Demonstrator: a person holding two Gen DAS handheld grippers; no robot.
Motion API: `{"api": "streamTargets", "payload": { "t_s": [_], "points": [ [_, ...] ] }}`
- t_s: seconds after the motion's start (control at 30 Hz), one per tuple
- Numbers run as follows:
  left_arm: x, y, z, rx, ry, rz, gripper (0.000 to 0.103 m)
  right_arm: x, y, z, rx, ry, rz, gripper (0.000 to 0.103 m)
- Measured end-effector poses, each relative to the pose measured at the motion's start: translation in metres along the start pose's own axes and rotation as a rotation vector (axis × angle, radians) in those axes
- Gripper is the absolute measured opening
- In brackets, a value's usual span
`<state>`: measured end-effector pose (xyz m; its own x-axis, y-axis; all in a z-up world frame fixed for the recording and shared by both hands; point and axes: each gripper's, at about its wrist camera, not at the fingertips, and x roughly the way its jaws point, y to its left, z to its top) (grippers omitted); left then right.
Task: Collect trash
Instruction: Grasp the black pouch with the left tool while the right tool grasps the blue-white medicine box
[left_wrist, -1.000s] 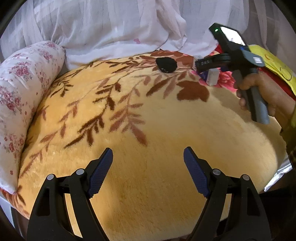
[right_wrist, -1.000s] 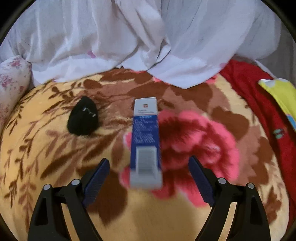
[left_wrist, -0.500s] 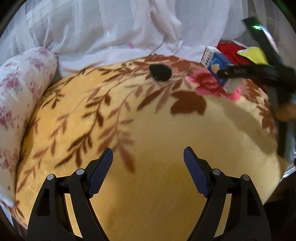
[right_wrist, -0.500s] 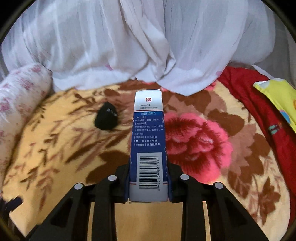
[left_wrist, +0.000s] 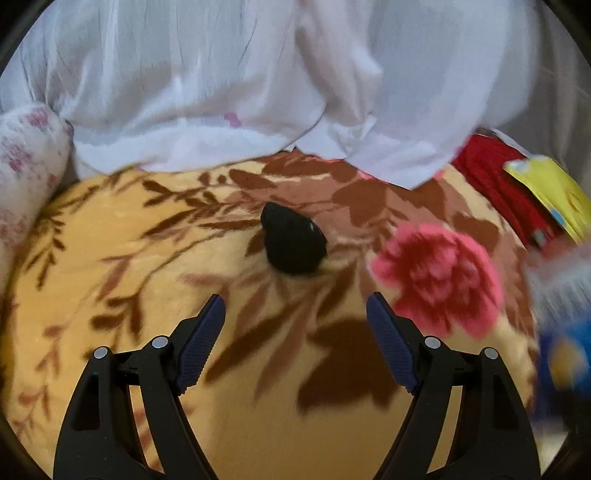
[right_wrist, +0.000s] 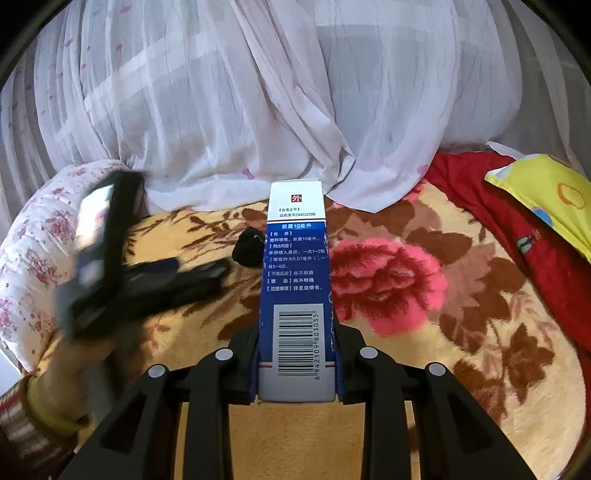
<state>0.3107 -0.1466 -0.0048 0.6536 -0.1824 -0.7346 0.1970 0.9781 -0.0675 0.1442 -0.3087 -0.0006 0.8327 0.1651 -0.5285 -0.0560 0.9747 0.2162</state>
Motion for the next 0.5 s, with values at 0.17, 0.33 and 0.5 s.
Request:
{"api": "streamTargets", "payload": {
  "t_s": [0.17, 0.33, 0.5],
  "points": [
    [0.050, -0.005, 0.026, -0.049, 0.016, 0.060, 0.077, 0.000, -0.003, -0.001, -0.011, -0.009, -0.012, 0.029],
    [0.081, -0.013, 0.037, -0.034, 0.018, 0.114, 0.077, 0.006, -0.004, -0.003, -0.010, 0.000, -0.008, 0.029],
    [0.095, -0.007, 0.036, -0.029, 0.022, 0.104, 0.045, 0.009, 0.001, -0.006, -0.028, 0.009, -0.009, 0.029]
  ]
}}
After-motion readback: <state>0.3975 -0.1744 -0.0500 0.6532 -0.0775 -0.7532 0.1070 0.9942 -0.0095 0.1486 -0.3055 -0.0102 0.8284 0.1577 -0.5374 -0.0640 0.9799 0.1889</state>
